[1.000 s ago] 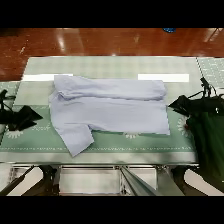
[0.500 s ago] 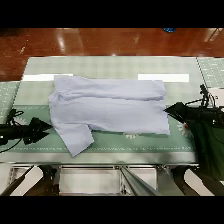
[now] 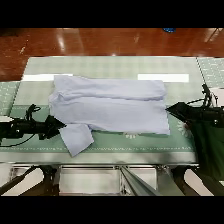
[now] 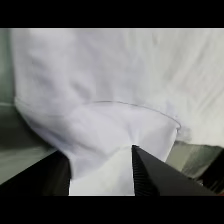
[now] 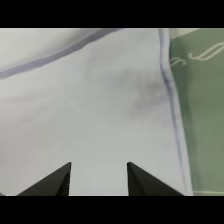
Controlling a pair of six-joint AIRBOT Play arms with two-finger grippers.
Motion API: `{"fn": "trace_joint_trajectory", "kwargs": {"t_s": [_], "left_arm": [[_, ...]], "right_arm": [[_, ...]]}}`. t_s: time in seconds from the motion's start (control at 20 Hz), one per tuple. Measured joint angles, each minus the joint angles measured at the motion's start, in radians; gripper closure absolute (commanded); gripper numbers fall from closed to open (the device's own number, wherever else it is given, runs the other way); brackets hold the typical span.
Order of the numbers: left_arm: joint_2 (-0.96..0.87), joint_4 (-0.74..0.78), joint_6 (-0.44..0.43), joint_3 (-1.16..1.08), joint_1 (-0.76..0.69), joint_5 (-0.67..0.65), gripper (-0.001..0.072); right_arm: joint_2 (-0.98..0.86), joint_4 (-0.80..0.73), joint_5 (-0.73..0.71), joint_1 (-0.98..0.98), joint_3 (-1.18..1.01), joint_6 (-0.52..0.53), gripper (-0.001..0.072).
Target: Fold the shirts.
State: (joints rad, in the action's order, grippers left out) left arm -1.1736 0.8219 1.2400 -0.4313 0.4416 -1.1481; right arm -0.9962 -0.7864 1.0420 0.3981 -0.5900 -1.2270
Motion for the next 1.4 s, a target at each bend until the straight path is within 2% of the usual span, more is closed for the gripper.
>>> {"fn": "trace_joint_trajectory", "kwargs": {"t_s": [0.05,0.1,0.15,0.2,0.3,0.45,0.8,0.9,1.0,1.2,1.4], "left_arm": [[-0.01,0.002,-0.007,0.0,-0.012,0.0,0.0417],[-0.017,0.018,-0.016,-0.003,-0.02,0.007,0.0524],[-0.023,0.027,-0.026,-0.01,-0.026,0.008,0.0611],[-0.026,0.031,-0.035,-0.018,-0.03,0.002,0.0665],[-0.031,0.045,-0.051,-0.044,-0.036,-0.016,0.0675],[-0.033,0.021,-0.061,-0.079,-0.04,-0.06,0.0676],[-0.034,-0.007,-0.068,-0.101,-0.043,-0.08,0.0676],[-0.034,-0.008,-0.069,-0.103,-0.043,-0.079,0.0675],[-0.034,-0.01,-0.069,-0.107,-0.043,-0.077,0.0675],[-0.034,-0.011,-0.069,-0.164,-0.043,-0.086,0.0676],[-0.039,-0.034,-0.044,-0.314,-0.045,-0.105,0.0688]], "right_arm": [[0.0,-0.033,0.003,0.027,-0.01,-0.012,0.0306],[0.0,-0.076,0.012,0.056,-0.016,-0.03,0.0306],[0.0,-0.134,0.029,0.09,-0.018,-0.057,0.0306],[0.0,-0.195,0.051,0.121,-0.013,-0.088,0.0306],[0.0,-0.282,0.088,0.159,0.014,-0.14,0.0306],[0.0,-0.298,0.119,0.166,0.082,-0.171,0.0306],[-0.073,-0.134,0.078,0.065,0.149,-0.135,0.0317],[-0.112,-0.053,0.021,0.028,0.148,-0.117,0.0489],[-0.154,0.008,-0.028,-0.009,0.132,-0.087,0.0691],[-0.2,0.062,0.003,-0.058,0.052,-0.002,0.0692],[-0.217,0.041,0.055,-0.072,-0.104,0.024,0.0692]]}}
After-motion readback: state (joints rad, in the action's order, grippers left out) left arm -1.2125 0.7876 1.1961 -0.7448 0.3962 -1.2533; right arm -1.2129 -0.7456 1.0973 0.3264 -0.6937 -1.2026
